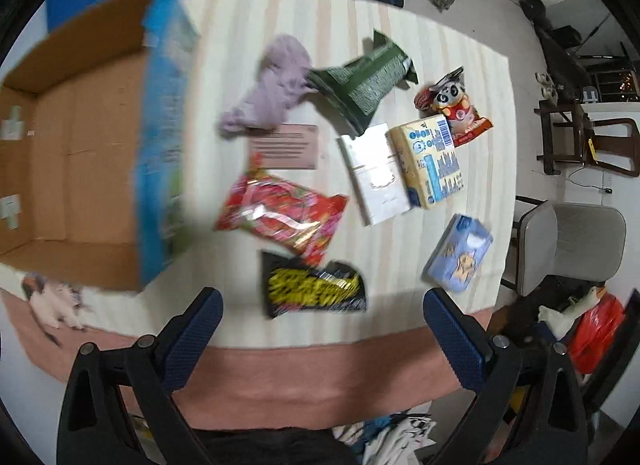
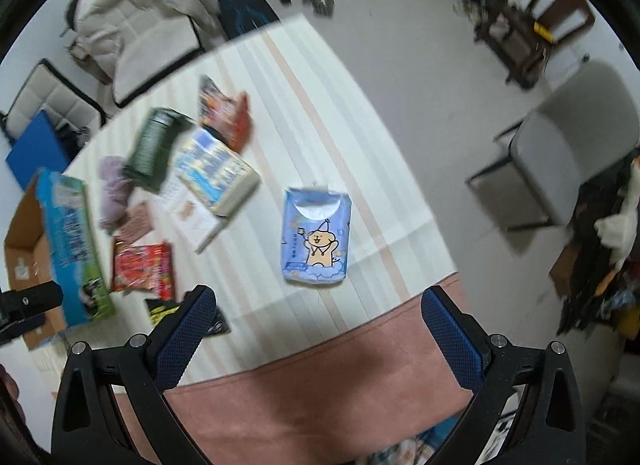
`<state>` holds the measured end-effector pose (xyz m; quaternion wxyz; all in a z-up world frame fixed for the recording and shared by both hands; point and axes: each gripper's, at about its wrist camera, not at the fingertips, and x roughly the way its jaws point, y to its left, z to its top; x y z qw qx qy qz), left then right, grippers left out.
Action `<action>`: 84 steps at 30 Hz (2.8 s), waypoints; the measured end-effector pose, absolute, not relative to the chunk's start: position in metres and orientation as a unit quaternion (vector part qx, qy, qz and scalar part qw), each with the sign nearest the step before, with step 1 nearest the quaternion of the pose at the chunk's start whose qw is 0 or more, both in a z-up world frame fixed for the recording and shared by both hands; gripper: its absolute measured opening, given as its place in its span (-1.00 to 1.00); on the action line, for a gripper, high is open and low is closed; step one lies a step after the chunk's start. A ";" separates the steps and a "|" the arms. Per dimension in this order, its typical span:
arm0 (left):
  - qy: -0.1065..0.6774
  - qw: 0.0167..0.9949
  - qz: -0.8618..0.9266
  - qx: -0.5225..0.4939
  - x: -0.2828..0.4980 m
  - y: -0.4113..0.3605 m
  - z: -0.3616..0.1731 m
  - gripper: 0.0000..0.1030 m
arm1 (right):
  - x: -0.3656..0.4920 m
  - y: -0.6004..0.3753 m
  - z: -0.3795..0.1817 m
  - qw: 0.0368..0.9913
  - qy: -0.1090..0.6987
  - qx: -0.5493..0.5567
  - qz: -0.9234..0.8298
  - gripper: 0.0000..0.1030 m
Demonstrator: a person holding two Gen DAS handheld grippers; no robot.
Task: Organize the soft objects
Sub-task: 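Grasp the milk carton with the left tool while the right tool grasps the blue tissue pack, then carry both items into the box and open both tools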
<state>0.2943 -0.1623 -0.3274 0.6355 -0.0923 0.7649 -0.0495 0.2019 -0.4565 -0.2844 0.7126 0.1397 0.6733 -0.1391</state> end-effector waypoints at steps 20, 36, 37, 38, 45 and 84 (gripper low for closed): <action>0.821 0.568 -0.054 -0.024 0.394 -0.311 -0.448 0.93 | 0.229 -0.488 -0.453 0.610 0.735 0.258 -0.145 0.20; 0.788 0.598 -0.094 0.112 0.346 -0.339 -0.446 0.35 | 0.208 -0.519 -0.455 0.597 0.764 0.203 -0.135 0.15; 0.785 0.601 -0.093 0.113 0.344 -0.337 -0.443 0.30 | 0.210 -0.524 -0.458 0.597 0.764 0.203 -0.135 0.15; 0.784 0.603 -0.097 0.116 0.342 -0.335 -0.441 0.30 | 0.210 -0.524 -0.460 0.596 0.765 0.203 -0.136 0.15; 0.744 0.645 -0.116 0.132 0.305 -0.317 -0.390 0.17 | 0.208 -0.516 -0.450 0.614 0.750 0.205 -0.135 -0.24; 0.727 0.667 -0.040 -0.157 0.375 0.199 -0.326 0.17 | 0.359 0.037 -0.349 0.675 0.725 0.064 0.125 -0.27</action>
